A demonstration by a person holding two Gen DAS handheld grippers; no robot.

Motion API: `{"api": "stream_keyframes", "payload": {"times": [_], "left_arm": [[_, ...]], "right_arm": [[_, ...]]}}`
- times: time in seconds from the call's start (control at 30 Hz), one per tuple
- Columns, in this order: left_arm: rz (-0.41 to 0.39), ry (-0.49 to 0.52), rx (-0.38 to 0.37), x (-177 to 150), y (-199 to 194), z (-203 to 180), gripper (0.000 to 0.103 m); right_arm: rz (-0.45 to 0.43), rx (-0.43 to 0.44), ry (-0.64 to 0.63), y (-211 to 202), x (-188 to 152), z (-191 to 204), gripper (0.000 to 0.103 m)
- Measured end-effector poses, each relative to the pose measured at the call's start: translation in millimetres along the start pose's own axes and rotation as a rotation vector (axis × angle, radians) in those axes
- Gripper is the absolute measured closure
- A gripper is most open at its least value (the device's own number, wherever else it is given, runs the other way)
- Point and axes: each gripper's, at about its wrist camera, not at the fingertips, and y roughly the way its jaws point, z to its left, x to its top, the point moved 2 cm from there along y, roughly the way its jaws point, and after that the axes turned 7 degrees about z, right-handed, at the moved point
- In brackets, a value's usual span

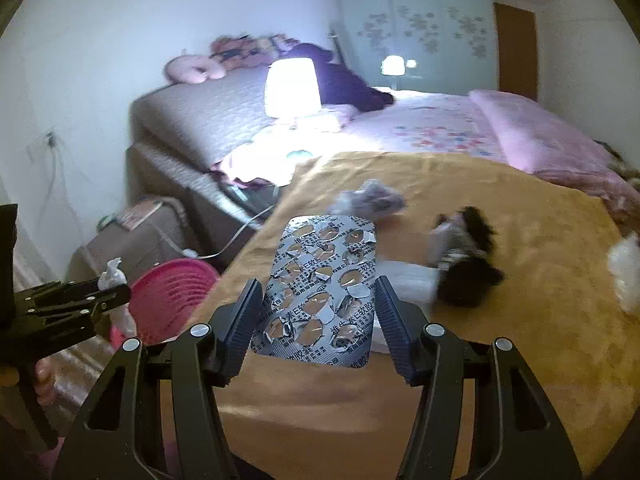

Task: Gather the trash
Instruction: 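Carry the blister pack and white bag with both tools over the pink basket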

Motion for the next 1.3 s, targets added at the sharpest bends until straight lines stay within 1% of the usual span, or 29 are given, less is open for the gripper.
{"api": "stream_keyframes", "payload": {"times": [0.2, 0.47, 0.67, 1.1, 1.3], "left_arm": [[-0.010, -0.031, 0.039, -4.0, -1.0, 16.7, 0.060], [-0.004, -0.068, 0.060, -6.0, 3.9, 34.7, 0.060], [0.022, -0.107, 0.073, -7.3, 12.8, 48.0, 0.060], [0.085, -0.133, 0.099, -12.8, 36.3, 64.0, 0.059], [0.092, -0.138, 0.103, -13.9, 38.5, 65.8, 0.057]], "right_arm": [[0.039, 0.067, -0.062, 18.6, 5.2, 35.0, 0.047], [0.074, 0.131, -0.127, 37.3, 10.1, 73.2, 0.047], [0.115, 0.178, -0.171, 52.8, 10.5, 94.8, 0.047], [0.190, 0.202, -0.228, 92.1, 14.6, 123.2, 0.047], [0.207, 0.210, -0.244, 97.6, 10.8, 128.2, 0.046]]}}
